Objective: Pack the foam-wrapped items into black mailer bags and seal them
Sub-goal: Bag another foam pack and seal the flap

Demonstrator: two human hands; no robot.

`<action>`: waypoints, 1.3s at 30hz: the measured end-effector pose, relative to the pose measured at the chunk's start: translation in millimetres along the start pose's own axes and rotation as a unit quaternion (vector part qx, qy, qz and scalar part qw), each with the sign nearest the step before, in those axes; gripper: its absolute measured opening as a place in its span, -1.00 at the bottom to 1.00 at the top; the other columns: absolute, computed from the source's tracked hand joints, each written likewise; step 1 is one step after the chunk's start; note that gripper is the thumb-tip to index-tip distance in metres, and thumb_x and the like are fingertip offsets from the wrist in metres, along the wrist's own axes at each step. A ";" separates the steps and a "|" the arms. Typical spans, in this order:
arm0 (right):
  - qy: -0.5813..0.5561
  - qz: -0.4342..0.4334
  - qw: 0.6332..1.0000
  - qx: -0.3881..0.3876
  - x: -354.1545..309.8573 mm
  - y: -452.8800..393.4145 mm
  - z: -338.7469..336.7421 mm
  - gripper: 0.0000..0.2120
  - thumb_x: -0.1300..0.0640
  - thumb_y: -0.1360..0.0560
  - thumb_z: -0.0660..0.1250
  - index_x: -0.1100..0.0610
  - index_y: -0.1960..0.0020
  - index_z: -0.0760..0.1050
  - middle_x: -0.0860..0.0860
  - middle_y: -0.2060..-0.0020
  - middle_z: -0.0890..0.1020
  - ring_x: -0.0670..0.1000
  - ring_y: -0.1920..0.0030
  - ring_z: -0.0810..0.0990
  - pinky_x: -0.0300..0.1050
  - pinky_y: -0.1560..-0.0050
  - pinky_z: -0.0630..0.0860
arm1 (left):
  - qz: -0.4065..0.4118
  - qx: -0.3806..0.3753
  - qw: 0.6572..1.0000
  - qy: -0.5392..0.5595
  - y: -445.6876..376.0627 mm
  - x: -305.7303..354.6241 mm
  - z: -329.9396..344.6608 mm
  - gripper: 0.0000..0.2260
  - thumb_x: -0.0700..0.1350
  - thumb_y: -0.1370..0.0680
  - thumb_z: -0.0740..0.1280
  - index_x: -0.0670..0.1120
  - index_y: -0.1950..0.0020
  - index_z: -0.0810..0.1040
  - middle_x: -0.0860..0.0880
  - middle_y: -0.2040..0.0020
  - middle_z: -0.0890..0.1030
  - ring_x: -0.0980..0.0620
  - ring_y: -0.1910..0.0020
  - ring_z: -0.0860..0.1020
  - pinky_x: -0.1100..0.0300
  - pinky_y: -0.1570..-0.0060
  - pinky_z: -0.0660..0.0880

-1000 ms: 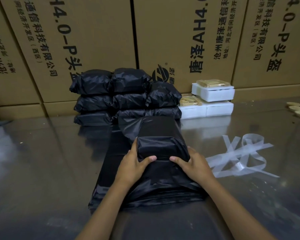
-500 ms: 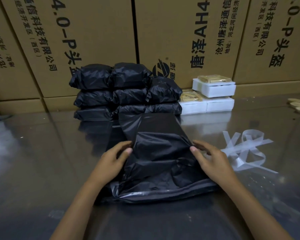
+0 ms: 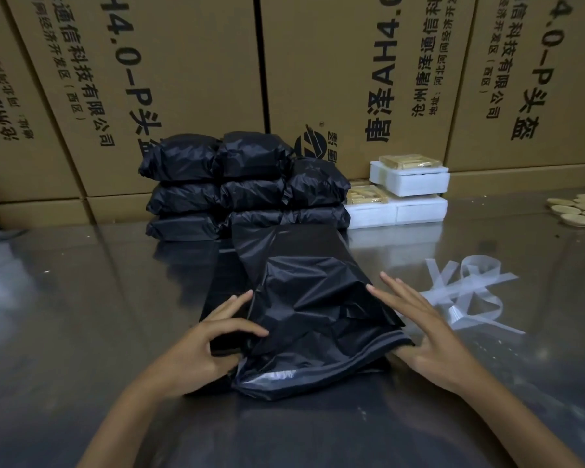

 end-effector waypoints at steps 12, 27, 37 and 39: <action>-0.252 0.078 0.950 0.168 -31.1 12.7 1.6 -0.76 0.28 -0.56 0.32 -0.01 0.04 0.69 -0.16 0.10 0.75 -0.23 -0.01 0.67 -0.46 0.03 0.50 | 0.006 0.162 0.970 0.184 23.0 33.8 -6.1 -0.92 -0.06 -0.43 0.43 -0.02 0.11 0.65 0.14 -0.25 0.62 0.14 -0.32 0.51 0.27 -0.24 0.43; -0.012 0.259 0.949 0.177 -29.6 -49.5 -8.9 -0.84 0.13 -0.62 0.24 0.13 0.11 0.48 -0.06 0.24 0.53 0.05 0.11 0.49 -0.08 0.11 0.32 | -0.170 0.355 0.905 0.161 -50.0 35.4 16.3 -0.67 0.03 -0.63 0.28 -0.11 0.26 0.35 -0.14 0.36 0.41 -0.06 0.33 0.43 0.13 0.35 0.32; 0.172 0.236 0.951 0.099 -41.9 -61.9 -18.6 -0.93 0.14 -0.54 0.29 0.10 0.01 0.53 0.00 0.03 0.60 0.10 -0.06 0.53 -0.04 0.03 0.44 | -0.240 0.270 0.915 0.182 -56.7 28.6 43.9 -0.65 -0.03 -0.60 0.34 -0.13 0.34 0.42 -0.10 0.41 0.48 -0.02 0.36 0.47 0.12 0.28 0.34; 0.177 0.125 0.961 0.170 -64.5 -72.8 -17.8 -0.88 0.16 -0.54 0.30 0.07 -0.07 0.52 -0.03 -0.06 0.57 0.05 -0.16 0.47 -0.06 -0.04 0.40 | -0.237 0.270 0.887 0.290 -47.2 30.4 38.4 -0.75 -0.08 -0.57 0.37 -0.15 0.27 0.53 -0.18 0.26 0.62 -0.05 0.22 0.58 0.07 0.15 0.45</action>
Point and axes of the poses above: each hand's wrist, its own y-axis away from the middle knuckle, its own z-axis out of the palm, x = y × z, the point moved 1 cm from there along -y, towards the middle knuckle
